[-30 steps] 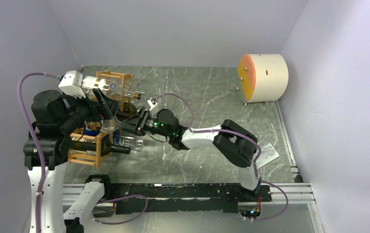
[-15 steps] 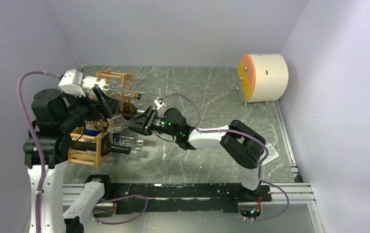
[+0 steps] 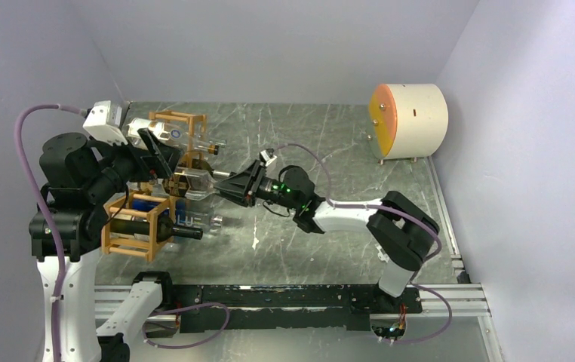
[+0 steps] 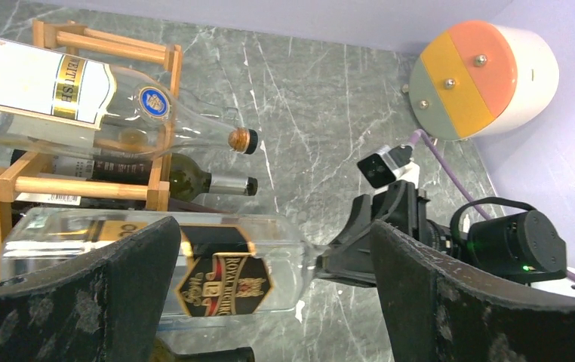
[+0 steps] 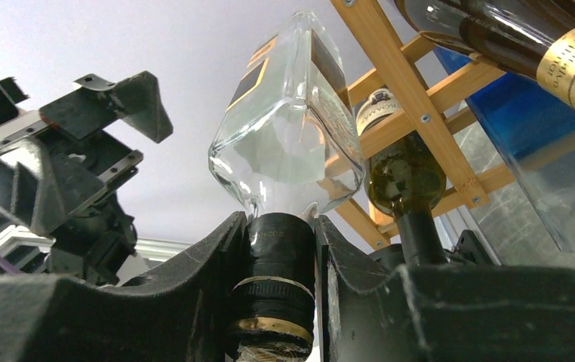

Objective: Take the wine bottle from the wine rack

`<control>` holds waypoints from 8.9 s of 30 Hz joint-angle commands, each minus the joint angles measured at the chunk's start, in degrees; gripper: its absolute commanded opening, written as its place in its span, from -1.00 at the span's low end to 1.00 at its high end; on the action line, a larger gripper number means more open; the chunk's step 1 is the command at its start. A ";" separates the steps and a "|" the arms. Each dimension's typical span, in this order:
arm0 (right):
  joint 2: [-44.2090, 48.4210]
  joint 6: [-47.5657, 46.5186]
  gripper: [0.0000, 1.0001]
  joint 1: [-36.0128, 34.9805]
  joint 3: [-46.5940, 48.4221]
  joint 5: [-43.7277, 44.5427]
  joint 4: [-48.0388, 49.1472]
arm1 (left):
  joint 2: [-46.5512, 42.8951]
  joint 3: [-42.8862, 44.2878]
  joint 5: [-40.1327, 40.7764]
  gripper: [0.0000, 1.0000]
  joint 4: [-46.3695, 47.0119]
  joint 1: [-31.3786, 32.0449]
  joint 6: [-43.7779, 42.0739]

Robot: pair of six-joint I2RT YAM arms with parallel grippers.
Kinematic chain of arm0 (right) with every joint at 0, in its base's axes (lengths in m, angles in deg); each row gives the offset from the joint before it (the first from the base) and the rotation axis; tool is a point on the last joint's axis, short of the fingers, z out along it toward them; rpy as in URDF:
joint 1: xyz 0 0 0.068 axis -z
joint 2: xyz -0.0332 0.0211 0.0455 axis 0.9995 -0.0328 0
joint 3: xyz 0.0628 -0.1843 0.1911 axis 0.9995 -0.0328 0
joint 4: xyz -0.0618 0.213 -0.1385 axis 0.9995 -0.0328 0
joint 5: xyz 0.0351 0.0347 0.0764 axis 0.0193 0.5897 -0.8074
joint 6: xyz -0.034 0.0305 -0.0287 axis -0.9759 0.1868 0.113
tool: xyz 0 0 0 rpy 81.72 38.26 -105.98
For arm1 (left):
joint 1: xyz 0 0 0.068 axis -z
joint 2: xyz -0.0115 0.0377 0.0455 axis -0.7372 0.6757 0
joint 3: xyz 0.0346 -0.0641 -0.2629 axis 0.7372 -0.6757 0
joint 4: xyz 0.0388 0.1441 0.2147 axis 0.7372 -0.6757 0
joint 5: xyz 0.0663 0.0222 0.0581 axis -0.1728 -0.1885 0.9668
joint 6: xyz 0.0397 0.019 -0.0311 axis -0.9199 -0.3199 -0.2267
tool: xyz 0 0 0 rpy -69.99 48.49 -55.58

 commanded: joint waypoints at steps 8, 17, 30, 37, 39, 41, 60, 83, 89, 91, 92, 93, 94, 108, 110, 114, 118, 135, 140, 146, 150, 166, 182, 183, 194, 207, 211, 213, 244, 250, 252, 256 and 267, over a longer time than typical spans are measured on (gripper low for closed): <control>20.43 4.03 -1.00 8.14 -9.63 -7.03 4.40 | 1.31 4.54 3.76 0.97 -1.53 -0.58 -2.66; 41.80 -1.89 -1.00 22.14 -13.56 -18.92 -27.39 | 2.84 3.96 2.71 0.97 -0.46 -0.58 -3.02; 47.02 -35.23 -1.00 40.94 -6.56 -22.03 -77.75 | 3.07 0.51 0.48 0.97 1.91 -0.58 -2.32; 42.14 -47.69 -1.00 42.88 1.18 -13.31 -86.06 | 2.12 -0.72 -0.25 0.97 1.76 -0.58 -2.35; 40.61 -51.93 -1.00 42.85 5.64 -8.37 -90.30 | 1.75 -1.15 -0.60 0.97 1.84 -0.58 -2.32; 38.43 -56.99 -1.00 42.89 11.44 -3.43 -94.62 | 1.31 -1.84 -0.74 0.97 2.12 -0.58 -2.14; 24.83 -78.62 -1.00 42.78 34.37 18.30 -102.81 | -0.14 -5.49 -2.24 0.97 4.00 -0.58 -1.46; 8.28 -93.69 -1.00 42.90 49.13 20.73 -101.37 | -1.58 -9.42 -2.10 0.97 5.13 -0.58 -2.33; 3.96 -94.16 -1.00 42.87 52.30 19.14 -102.90 | -1.67 -9.97 -2.53 0.97 5.65 -0.58 -2.12; 3.67 -93.77 -1.00 42.91 51.70 19.37 -102.06 | -1.50 -9.97 -2.51 0.97 5.52 -0.58 -2.15; 3.60 -93.66 -1.00 42.94 51.31 19.46 -101.55 | -1.54 -9.90 -2.50 0.97 5.51 -0.58 -2.20; 3.39 -93.53 -1.00 43.03 51.02 19.39 -101.21 | -1.50 -9.89 -2.57 0.97 5.53 -0.58 -2.28; 3.19 -93.43 -1.00 43.21 50.94 19.40 -101.18 | -1.41 -9.89 -2.51 0.97 5.55 -0.58 -2.17; 0.51 -90.73 -0.03 43.68 51.79 20.50 -102.15 | -1.52 -10.84 -3.39 0.97 5.81 -0.58 -1.26; 0.56 -90.33 0.12 43.66 52.11 21.35 -102.44 | -1.51 -11.00 -3.49 0.97 6.06 -0.58 -1.17; 1.36 -90.04 0.33 43.68 52.78 22.64 -102.84 | -1.26 -11.28 -3.59 0.97 6.27 -0.57 -1.07; 2.35 -89.28 0.47 43.57 54.52 23.41 -104.29 | -1.00 -11.53 -3.62 0.97 6.24 -0.58 -0.97; 10.08 -78.85 0.85 19.54 58.19 21.72 -100.65 | -0.59 -9.68 -1.07 0.97 3.82 -0.58 -0.93; 13.40 -67.12 0.85 9.43 43.52 10.15 -83.96 | -0.92 -8.36 1.75 0.97 2.12 -0.58 -2.34; 14.23 -48.94 0.85 0.78 23.22 -3.90 -53.39 | -1.74 -8.98 1.80 0.97 1.82 -0.58 -1.89; 10.41 -40.76 0.86 -4.11 14.59 -7.52 -36.88 | -1.85 -8.81 1.72 0.97 1.75 -0.58 -1.73; 2.75 -29.91 0.89 2.20 11.26 -3.25 -22.83 | -3.44 -8.51 1.40 0.97 1.22 -0.58 -1.44; -13.80 -11.15 0.88 6.32 21.66 5.22 -8.43 | -5.27 -8.24 -0.51 0.97 1.11 -0.58 -1.04; -14.26 -10.50 0.88 6.28 21.46 5.85 -8.17 | -5.54 -8.22 -0.66 0.97 1.10 -0.58 -0.93; -20.26 0.70 0.83 3.65 23.04 20.08 -6.30 | -5.93 -8.95 -2.02 0.97 2.26 -0.58 -0.37; -28.03 11.63 0.61 1.21 32.73 29.74 -9.83 | -7.20 -8.51 -2.41 0.97 1.59 -0.58 -0.40; -28.57 13.70 0.57 0.85 34.39 30.65 -12.02 | -7.14 -8.59 -2.61 0.97 1.67 -0.58 -0.37; -28.29 14.45 0.52 0.63 34.60 31.72 -12.82 | -7.04 -8.57 -2.63 0.97 1.79 -0.58 -0.40; -24.73 13.31 -1.00 1.17 38.82 29.65 -13.85 | -6.21 -8.36 -1.67 0.97 1.23 -0.58 -0.93; -22.66 13.57 -1.00 1.83 38.98 27.45 -10.94 | -6.01 -7.95 -0.83 0.97 0.65 -0.58 -1.04; -21.79 13.94 -1.00 2.01 38.37 27.39 -10.04 | -5.78 -7.82 -0.91 0.97 0.78 -0.58 -0.92; -19.67 13.94 -1.00 2.66 36.39 27.59 -8.51 | -4.95 -7.04 -0.57 0.97 0.46 -0.58 -1.23; -15.43 16.51 -1.00 4.55 32.61 27.13 -4.05 | -4.37 -5.70 0.96 0.97 1.70 -0.58 -0.45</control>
